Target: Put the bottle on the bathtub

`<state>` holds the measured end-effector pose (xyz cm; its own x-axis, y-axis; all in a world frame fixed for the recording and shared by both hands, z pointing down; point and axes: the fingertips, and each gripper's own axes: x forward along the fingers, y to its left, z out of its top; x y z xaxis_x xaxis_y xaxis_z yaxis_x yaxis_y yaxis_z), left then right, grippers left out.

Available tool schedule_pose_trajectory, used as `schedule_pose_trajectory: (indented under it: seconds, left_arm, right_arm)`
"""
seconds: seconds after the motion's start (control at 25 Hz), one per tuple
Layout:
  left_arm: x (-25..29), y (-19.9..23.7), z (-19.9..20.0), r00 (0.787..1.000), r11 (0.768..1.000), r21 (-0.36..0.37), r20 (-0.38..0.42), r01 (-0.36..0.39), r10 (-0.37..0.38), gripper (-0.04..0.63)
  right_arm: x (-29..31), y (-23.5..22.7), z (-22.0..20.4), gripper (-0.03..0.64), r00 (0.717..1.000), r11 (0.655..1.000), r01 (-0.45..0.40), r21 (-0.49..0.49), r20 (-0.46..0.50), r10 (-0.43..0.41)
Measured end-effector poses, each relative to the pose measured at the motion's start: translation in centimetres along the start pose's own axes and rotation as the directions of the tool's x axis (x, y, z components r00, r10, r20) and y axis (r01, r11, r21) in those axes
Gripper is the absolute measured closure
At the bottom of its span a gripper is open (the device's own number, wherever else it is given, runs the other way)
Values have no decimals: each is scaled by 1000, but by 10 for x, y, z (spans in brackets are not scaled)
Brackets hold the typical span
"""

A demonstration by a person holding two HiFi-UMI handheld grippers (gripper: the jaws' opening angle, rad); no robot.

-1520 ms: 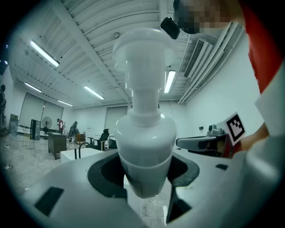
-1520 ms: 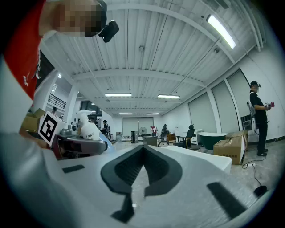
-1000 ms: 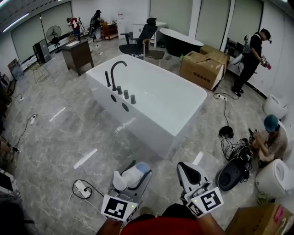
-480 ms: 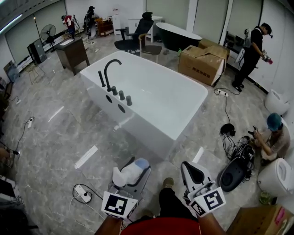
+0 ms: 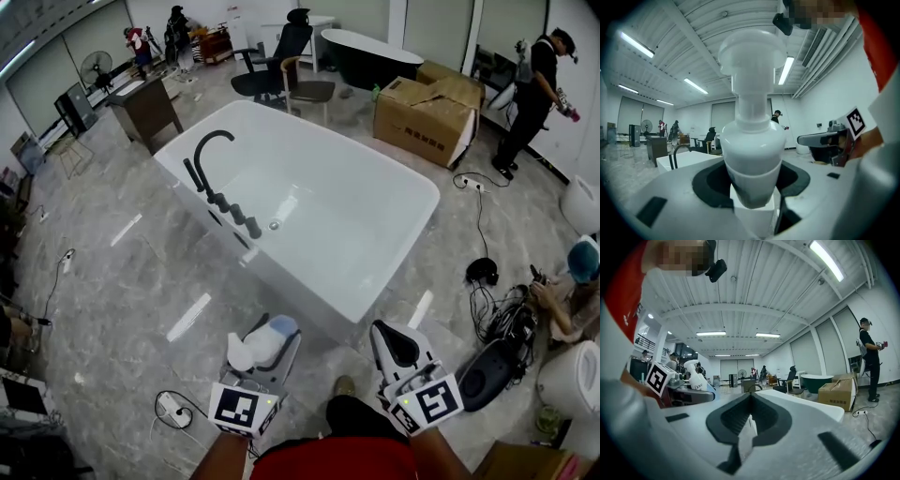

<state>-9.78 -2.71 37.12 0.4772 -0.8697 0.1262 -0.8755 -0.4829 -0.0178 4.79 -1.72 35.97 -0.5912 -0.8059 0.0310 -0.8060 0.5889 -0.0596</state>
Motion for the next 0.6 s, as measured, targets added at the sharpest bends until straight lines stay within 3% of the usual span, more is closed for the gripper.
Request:
schedule_pose_trajectory:
  seconds: [0.32,0.6]
  left_arm:
    - [104,20,-43,996,1000,-18,-91,-23,21,362]
    - [172,37,-101,986,1000,11,-165,10,-8,362]
  right_arm:
    - [61,-74,-7,612,998,999,-47,14,-43,48]
    - [94,-102,-28,612,996,1000,-7,23,-92,10]
